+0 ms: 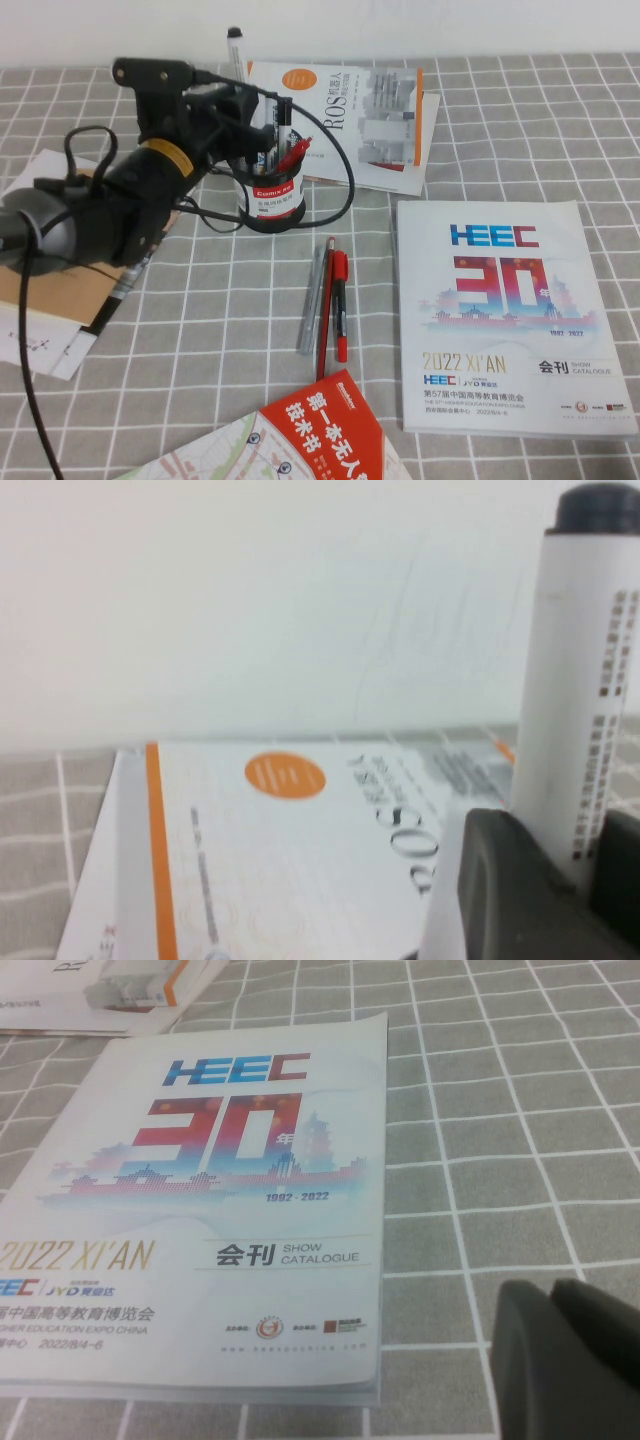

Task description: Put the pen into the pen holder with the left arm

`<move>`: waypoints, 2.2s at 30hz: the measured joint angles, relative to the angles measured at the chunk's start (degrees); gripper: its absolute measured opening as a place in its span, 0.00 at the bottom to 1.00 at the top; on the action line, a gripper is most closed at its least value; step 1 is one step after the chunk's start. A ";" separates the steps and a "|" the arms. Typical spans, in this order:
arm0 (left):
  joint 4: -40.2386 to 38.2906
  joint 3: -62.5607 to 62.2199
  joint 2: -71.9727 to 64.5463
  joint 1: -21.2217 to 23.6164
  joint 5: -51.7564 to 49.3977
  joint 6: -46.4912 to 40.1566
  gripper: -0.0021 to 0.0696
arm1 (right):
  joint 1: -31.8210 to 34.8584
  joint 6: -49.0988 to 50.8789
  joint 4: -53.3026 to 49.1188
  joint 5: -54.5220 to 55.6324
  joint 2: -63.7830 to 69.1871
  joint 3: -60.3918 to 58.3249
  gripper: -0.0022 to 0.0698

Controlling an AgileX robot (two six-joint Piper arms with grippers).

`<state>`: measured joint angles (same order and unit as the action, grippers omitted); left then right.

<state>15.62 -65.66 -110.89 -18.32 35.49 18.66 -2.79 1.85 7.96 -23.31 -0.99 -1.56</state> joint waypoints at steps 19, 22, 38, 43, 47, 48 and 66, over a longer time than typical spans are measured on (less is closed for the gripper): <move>3.64 -1.75 -3.04 0.00 -4.35 -1.54 0.37 | 0.00 0.00 0.00 0.00 0.00 0.00 0.01; 3.75 -1.75 -2.77 0.31 -4.84 -0.49 0.46 | 0.00 0.00 0.00 0.00 0.00 0.00 0.01; 4.16 0.40 26.07 -3.83 -40.20 0.31 0.05 | 0.00 0.00 0.00 0.00 0.00 0.00 0.01; 4.21 7.98 40.95 -7.30 -43.34 0.22 0.03 | 0.00 0.00 0.00 0.00 0.00 0.00 0.01; 4.21 16.89 54.60 -8.10 -44.92 2.87 0.03 | 0.00 0.00 0.00 0.00 0.00 0.00 0.01; 4.21 19.41 58.25 -8.10 -45.34 3.47 0.03 | 0.00 0.00 0.00 0.00 0.00 0.00 0.01; 5.16 49.82 97.62 -8.10 -47.91 5.36 0.03 | 0.00 0.00 0.00 0.00 0.00 0.00 0.01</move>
<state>20.78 -15.84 -13.27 -26.42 -12.42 24.02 -2.79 1.85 7.96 -23.31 -0.99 -1.56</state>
